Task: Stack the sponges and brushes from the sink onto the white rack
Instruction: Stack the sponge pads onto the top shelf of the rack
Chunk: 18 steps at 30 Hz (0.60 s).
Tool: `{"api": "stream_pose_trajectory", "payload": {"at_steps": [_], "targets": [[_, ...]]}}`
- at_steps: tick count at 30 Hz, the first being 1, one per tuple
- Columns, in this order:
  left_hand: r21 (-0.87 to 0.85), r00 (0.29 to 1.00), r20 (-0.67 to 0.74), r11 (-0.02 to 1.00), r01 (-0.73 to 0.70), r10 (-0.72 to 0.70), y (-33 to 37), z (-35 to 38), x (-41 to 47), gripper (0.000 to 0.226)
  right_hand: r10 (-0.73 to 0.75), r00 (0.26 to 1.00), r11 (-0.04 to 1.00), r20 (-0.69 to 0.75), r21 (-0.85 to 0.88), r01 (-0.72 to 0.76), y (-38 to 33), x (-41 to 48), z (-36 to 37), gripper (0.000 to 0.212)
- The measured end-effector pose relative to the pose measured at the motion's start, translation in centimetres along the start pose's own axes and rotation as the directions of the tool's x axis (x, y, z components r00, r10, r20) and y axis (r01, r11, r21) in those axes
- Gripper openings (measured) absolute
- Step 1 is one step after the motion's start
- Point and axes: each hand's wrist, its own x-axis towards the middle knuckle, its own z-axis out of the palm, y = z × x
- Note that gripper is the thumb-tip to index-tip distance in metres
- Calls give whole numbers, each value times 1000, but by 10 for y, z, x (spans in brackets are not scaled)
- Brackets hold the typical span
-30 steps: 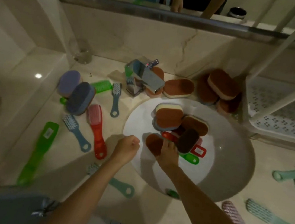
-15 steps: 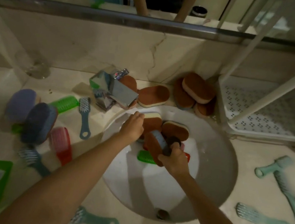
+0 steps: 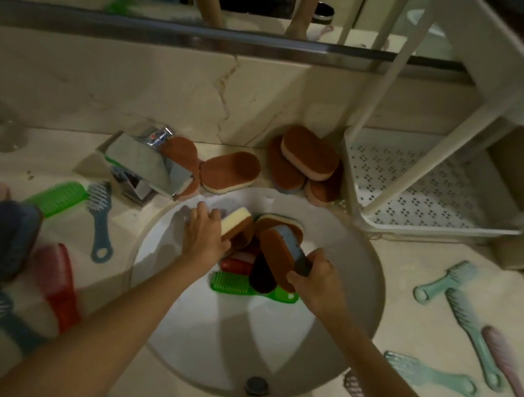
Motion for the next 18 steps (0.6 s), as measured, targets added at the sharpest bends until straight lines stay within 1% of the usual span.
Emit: {"api": "stream_pose_trajectory", "payload": {"at_steps": [2, 4, 6, 8, 13, 15, 18], "targets": [[-214, 999, -23, 976, 33, -39, 4, -16, -18, 51, -57, 997, 997, -61, -52, 54, -3, -11, -17, 35], [-398, 996, -49, 916, 43, -68, 9, -36, -39, 43, -122, 983, 992, -134, -56, 116, -11, -24, -37, 36], [-515, 995, -63, 857, 33, -76, 19, -60, -61, 36, -177, 963, 984, -203, -21, 176, -20, -39, -58, 35], [-617, 994, -103, 787, -27, -47, 34, -88, -81, 38, -246, 929, 966, -277, 12, 259, -30, -55, -80, 36], [-713, 962, -274, 670, -208, 7, 77, -160, -115, 42, -336, 829, 922, -447, 21, 386, -53, -102, -139, 38], [-739, 947, -318, 615, -276, 44, 93, -183, -123, 45, -350, 778, 902, -521, 36, 430, -59, -116, -163, 39], [-741, 925, -370, 571, -353, 92, 119, -215, -136, 50, -352, 717, 857, -602, 100, 506, -66, -131, -200, 40]]}}
